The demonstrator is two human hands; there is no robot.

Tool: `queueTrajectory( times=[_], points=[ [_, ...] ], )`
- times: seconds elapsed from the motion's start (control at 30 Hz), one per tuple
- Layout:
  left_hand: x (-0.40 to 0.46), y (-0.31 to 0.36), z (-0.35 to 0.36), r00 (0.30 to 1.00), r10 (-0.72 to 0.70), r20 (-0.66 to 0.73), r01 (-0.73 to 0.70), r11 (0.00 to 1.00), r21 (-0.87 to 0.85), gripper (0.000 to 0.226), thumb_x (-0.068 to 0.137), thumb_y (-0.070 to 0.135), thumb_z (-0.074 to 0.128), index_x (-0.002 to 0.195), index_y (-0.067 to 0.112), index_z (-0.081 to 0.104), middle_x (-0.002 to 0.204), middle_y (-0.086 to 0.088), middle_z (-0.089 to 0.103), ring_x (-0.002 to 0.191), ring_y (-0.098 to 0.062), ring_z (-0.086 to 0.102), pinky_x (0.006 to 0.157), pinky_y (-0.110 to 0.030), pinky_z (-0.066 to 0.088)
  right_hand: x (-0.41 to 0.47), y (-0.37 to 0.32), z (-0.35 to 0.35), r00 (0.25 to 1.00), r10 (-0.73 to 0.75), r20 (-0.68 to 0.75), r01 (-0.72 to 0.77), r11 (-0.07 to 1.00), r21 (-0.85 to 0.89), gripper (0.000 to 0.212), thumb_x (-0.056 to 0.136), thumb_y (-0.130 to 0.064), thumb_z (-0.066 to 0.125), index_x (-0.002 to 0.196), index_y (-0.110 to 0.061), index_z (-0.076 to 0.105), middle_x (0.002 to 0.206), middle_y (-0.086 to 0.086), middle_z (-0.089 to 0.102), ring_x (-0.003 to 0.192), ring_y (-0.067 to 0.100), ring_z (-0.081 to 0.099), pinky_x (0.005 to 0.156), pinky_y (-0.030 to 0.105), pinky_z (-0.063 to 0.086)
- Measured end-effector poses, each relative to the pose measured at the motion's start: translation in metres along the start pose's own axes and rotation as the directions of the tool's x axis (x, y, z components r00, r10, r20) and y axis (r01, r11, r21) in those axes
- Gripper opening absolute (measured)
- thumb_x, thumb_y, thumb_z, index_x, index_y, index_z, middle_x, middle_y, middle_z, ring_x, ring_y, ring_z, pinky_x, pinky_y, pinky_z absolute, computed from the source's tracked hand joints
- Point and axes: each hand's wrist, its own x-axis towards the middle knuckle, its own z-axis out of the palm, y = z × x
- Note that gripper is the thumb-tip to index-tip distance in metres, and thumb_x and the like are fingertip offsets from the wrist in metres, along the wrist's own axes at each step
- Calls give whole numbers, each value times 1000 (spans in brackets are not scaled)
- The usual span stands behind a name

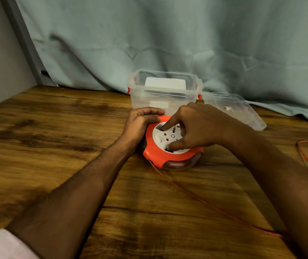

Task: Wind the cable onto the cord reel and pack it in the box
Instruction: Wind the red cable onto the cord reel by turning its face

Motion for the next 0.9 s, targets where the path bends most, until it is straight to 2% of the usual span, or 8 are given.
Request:
queueTrajectory(
  times=[0.13,0.23,0.4,0.5,0.57,0.63,0.73,0.9],
  points=[
    [-1,1,0,1000,5,-2,-5,1000,22,30,82,-11,54,106,-6,71,103,-27,71,87,-28,69,76,-30,58,3,-5,9,986,148,-76,-143,987,70,68,59,-80,71,113,-39,76,86,-23,51,82,6,48,66,32,40],
    [-2,1,0,1000,10,2,-10,999,41,31,82,-10,54,108,-6,71,105,-26,72,86,-28,70,72,-28,60,6,-7,14,956,281,-84,-264,948,177,69,58,-76,78,109,-30,76,103,-9,65,89,12,57,63,30,43],
    [0,0,-1,1000,11,0,-11,999,44,30,83,-9,55,107,-6,72,103,-23,73,86,-27,70,71,-27,59,8,-4,16,947,318,-39,-307,935,180,72,55,-82,75,110,-35,73,104,-13,60,90,10,54,54,24,33],
    [0,-1,0,1000,16,-6,-16,999,37,31,82,-11,54,107,-7,71,102,-25,72,88,-29,69,73,-28,58,7,2,8,960,277,-28,-270,950,155,63,56,-84,73,100,-40,72,89,-22,52,90,8,52,58,26,34],
    [0,-1,0,1000,17,-6,-17,999,41,32,81,-12,53,109,-10,70,106,-30,70,90,-33,67,77,-33,57,5,7,0,983,177,-41,-170,977,131,43,66,-70,80,94,-39,69,78,-23,54,82,4,55,59,26,35],
    [0,-1,1,1000,17,0,-17,999,29,33,81,-13,53,111,-14,67,110,-36,67,93,-37,66,84,-38,55,3,9,-8,999,25,23,-28,995,94,28,75,-42,85,96,-41,66,89,-21,60,81,-3,55,61,28,42],
    [0,0,1,1000,16,8,-16,999,34,34,81,-13,52,112,-15,66,111,-38,66,96,-40,66,92,-46,53,-1,5,-12,983,-72,169,41,983,181,42,75,-5,76,95,-42,68,112,-18,56,84,-5,52,71,36,54],
    [1,-2,-1,1000,17,1,-17,999,43,31,81,-13,53,107,-10,70,108,-33,70,94,-38,67,91,-45,54,0,9,-6,979,-98,181,63,980,191,45,76,0,74,92,-42,70,114,-18,53,83,-13,48,68,28,49]
  ],
)
